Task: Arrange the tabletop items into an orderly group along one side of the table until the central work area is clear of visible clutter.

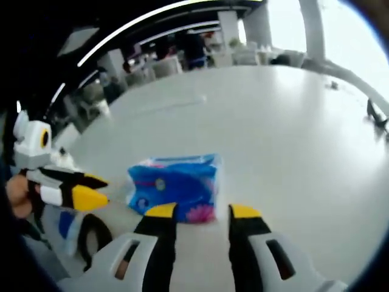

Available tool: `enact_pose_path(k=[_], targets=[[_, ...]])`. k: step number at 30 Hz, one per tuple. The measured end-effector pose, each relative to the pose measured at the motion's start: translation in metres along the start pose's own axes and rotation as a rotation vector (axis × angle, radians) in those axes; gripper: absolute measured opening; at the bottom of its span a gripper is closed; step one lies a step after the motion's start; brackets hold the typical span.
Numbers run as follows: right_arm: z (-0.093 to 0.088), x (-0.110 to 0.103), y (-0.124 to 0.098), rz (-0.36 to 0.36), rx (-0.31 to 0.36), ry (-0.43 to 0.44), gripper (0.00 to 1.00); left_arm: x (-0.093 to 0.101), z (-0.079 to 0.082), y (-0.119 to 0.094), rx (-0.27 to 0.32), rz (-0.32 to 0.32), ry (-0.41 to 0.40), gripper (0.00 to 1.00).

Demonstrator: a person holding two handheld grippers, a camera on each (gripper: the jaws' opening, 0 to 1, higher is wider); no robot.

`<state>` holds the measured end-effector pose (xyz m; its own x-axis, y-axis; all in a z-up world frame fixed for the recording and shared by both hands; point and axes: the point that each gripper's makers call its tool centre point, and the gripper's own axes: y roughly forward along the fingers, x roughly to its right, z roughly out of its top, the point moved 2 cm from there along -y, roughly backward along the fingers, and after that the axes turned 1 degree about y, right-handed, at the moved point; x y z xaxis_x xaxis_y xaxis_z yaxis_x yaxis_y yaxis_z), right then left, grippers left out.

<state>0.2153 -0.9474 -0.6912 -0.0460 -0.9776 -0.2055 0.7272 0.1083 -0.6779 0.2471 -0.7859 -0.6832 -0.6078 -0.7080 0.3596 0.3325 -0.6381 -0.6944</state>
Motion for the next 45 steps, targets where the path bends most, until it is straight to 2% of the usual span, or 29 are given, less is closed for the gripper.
enact_pose_path(k=[17,35,45], targets=[[-0.007,-0.026,-0.013,0.043,-0.011,-0.043,0.30,-0.023,-0.003,-0.032,0.022,0.033,-0.007,0.41],[-0.008,-0.061,-0.024,0.110,0.000,-0.051,0.30,-0.037,-0.023,-0.068,0.043,0.067,-0.051,0.38],[-0.009,-0.079,-0.030,0.145,0.010,-0.059,0.31,-0.045,-0.033,-0.094,0.065,0.083,-0.052,0.41]])
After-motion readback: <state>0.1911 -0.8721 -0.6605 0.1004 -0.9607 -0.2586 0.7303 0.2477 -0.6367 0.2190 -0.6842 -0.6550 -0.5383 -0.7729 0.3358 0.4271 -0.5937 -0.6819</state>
